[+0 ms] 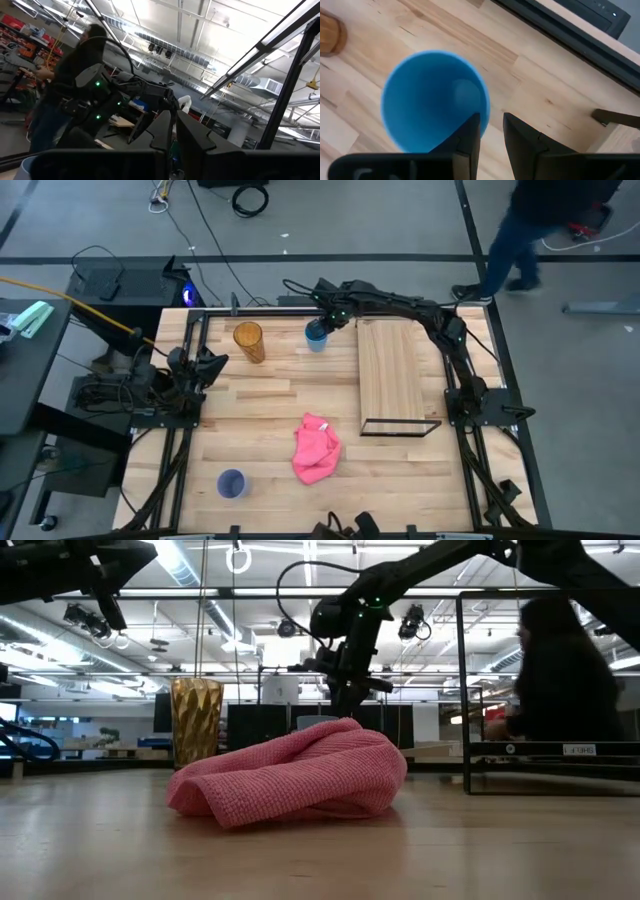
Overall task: Stack small to large cups/mugs on shelf
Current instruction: Put the light blue cup on the shelf
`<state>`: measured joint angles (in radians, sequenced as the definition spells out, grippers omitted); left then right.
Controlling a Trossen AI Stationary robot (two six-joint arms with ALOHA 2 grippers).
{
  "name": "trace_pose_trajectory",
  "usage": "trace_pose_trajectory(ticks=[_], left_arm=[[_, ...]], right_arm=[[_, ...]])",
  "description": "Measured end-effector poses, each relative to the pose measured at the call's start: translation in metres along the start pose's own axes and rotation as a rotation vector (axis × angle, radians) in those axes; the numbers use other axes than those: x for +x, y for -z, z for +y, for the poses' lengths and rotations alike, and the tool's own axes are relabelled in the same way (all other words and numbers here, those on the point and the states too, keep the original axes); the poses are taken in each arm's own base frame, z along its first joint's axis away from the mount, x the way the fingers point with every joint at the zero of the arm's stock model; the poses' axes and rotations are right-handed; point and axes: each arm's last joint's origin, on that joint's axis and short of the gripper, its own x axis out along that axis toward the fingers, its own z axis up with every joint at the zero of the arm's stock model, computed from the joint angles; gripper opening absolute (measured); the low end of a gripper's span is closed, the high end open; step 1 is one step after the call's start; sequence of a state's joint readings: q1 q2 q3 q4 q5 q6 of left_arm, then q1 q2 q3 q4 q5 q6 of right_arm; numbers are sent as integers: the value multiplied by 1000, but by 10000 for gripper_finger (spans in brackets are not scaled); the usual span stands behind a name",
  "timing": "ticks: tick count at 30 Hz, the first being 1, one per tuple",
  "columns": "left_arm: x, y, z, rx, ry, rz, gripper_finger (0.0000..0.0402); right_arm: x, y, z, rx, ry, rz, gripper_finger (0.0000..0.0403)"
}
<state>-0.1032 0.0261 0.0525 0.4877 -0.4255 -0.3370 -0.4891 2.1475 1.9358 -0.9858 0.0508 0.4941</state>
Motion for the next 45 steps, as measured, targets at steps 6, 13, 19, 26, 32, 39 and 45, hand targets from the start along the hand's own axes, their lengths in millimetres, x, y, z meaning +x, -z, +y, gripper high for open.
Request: trace_pose_trajectory(ticks=[6,13,19,26,32,39,45], left_arm=[[0,1,0,-12,-3,7,41],[0,1,1,-13,-5,14,32],[0,2,1,-11,-6,15,31],[0,2,1,-11,-5,15,34],[0,2,1,-10,-6,15,22],[0,2,1,-9,-6,16,17],[0,2,1,-7,-8,20,18]], right_arm=[[12,3,6,-11,-8,19,92],[20,3,8,-15,-12,26,89],[19,2,9,-15,-19,8,68],[19,1,8,-64,-19,7,10],[18,2,8,-67,-19,7,8],[-18,2,8,-154,-7,26,5],[-87,2,3,-212,7,6,4]])
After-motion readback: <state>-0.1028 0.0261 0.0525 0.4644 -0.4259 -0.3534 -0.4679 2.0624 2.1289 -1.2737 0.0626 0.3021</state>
